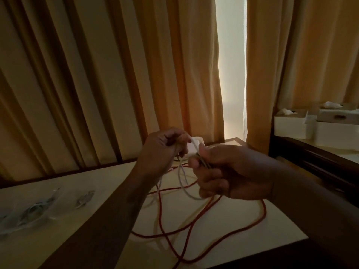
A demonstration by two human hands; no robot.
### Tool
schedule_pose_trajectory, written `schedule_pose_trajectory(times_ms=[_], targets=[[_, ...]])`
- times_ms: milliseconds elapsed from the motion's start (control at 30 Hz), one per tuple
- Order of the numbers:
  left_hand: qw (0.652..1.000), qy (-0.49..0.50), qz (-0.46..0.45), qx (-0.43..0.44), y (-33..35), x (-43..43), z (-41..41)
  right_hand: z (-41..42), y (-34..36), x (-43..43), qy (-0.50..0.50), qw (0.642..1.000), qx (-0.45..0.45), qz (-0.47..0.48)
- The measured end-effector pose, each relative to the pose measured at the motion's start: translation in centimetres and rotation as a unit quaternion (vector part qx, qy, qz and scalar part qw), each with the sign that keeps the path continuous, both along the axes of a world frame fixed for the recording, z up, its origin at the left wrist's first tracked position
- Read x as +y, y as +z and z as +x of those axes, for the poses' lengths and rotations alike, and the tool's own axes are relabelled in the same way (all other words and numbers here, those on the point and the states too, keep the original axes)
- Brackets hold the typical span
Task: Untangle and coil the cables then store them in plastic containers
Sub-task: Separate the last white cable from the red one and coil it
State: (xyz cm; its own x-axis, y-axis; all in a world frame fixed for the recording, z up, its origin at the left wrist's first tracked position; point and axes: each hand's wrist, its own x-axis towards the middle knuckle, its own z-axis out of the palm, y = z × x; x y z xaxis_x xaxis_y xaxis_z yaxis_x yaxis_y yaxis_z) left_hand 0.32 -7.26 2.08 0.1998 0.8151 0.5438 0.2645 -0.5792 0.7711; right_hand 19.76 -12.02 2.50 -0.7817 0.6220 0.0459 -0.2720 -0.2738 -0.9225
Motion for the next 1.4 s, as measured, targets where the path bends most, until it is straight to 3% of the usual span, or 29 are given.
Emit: schedule_pose_trajectory(times_ms=[100,167,267,400,633,733,833,933,1100,1167,1267,1333,1400], targets=[[1.0,-0.006,-0.006,-0.027,-0.9,0.2,-0.1,-0.8,-0.5,0.0,0.052,0.99,0.135,0.004],[0.998,0.006,-0.006,-0.055,-1.1,0.2,-0.5,-0.9,-1.3,-0.2,0.047,0.989,0.138,0.02],[0.995,0.039,0.041,-0.081,-0.1,0.1,-0.8,-0.7,-2.5,-0.3,0.005,0.996,0.043,0.074],[0.991,0.066,0.108,-0.051,1.2,-0.1,-1.0,-0.2,-2.3,0.1,-0.072,0.99,-0.067,0.1],[0.988,-0.032,0.153,0.0,1.2,-1.0,0.3,-1.0,-4.1,0.6,-0.18,0.908,-0.291,0.243],[0.991,0.013,0.132,-0.009,0.9,-0.5,0.5,-1.2,-4.4,-0.1,-0.15,0.894,-0.32,0.277],[0.993,0.076,0.067,-0.064,0.0,0.7,-0.2,-0.8,-4.0,-0.9,-0.145,0.906,-0.309,0.248],[0.992,0.114,0.015,-0.059,-1.7,1.8,-1.1,0.0,-3.2,-1.8,-0.127,0.926,-0.28,0.219],[0.994,0.105,0.025,0.007,-3.1,2.8,-3.4,1.2,-2.6,-1.8,-0.231,0.957,-0.101,0.14],[0.986,0.069,-0.006,0.153,-2.8,2.8,-4.1,1.2,-3.0,-0.9,-0.289,0.927,-0.144,0.193],[0.914,0.081,0.013,0.397,-1.4,2.3,-4.2,0.5,-3.1,0.3,-0.333,0.821,-0.324,0.331],[0.904,0.098,0.077,0.408,0.2,1.1,-4.0,0.5,-3.4,1.4,-0.337,0.75,-0.403,0.402],[0.924,0.069,0.153,0.344,1.4,-0.8,-3.2,0.3,-3.8,1.9,-0.327,0.701,-0.449,0.448]])
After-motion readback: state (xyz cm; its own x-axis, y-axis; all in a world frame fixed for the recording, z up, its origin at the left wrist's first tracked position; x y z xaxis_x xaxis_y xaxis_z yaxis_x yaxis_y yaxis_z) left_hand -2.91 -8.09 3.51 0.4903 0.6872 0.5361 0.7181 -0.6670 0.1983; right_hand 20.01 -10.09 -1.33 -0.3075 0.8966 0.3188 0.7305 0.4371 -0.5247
